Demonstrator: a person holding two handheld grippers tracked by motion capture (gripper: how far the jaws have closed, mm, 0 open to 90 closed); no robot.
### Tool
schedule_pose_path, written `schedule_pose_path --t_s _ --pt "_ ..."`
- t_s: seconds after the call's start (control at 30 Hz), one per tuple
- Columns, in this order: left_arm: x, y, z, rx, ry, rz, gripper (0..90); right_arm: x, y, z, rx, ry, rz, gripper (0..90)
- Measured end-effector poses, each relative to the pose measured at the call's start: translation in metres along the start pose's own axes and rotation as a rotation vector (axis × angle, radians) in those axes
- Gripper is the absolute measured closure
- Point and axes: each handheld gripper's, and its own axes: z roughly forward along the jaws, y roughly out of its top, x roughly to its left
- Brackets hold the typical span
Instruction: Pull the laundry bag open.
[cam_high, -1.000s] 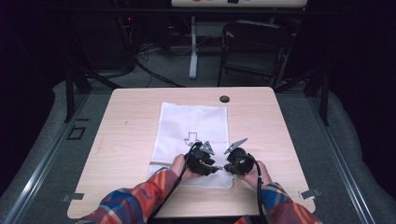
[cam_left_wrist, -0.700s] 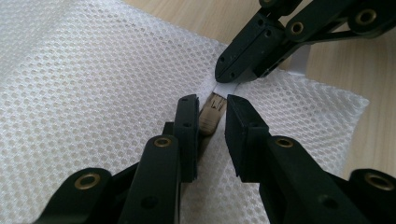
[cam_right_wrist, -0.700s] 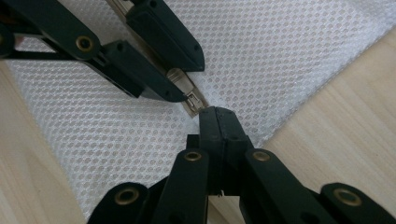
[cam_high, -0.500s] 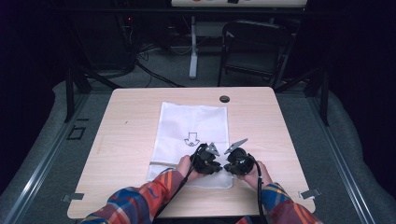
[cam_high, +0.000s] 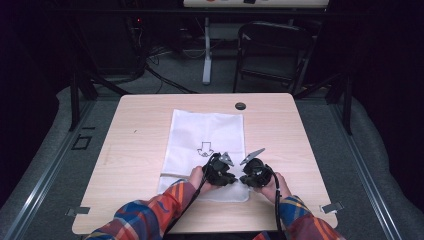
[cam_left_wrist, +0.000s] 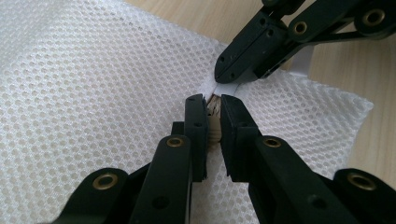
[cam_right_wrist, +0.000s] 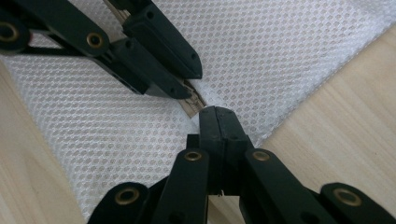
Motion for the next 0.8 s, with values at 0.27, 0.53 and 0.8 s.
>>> schedule_pose_path --t_s 0.27,0.53,0.8 --pt "-0.0004 -0.0026 -0.001 -0.002 -0.029 -0.049 81.5 0.0007 0.0003 0.0006 -0.003 -0.003 -0.031 90.0" --pt "-0.0005 -0.0021 -0.001 0.009 -0.012 -0.023 81.5 0.0011 0.0002 0.0002 0.001 -0.006 -0.035 90.0" --pt "0.0027 -0.0051 -0.0038 0.007 -0.001 -0.006 81.4 0.0018 0.0013 -0.0002 0.012 -0.015 -0.035 90.0"
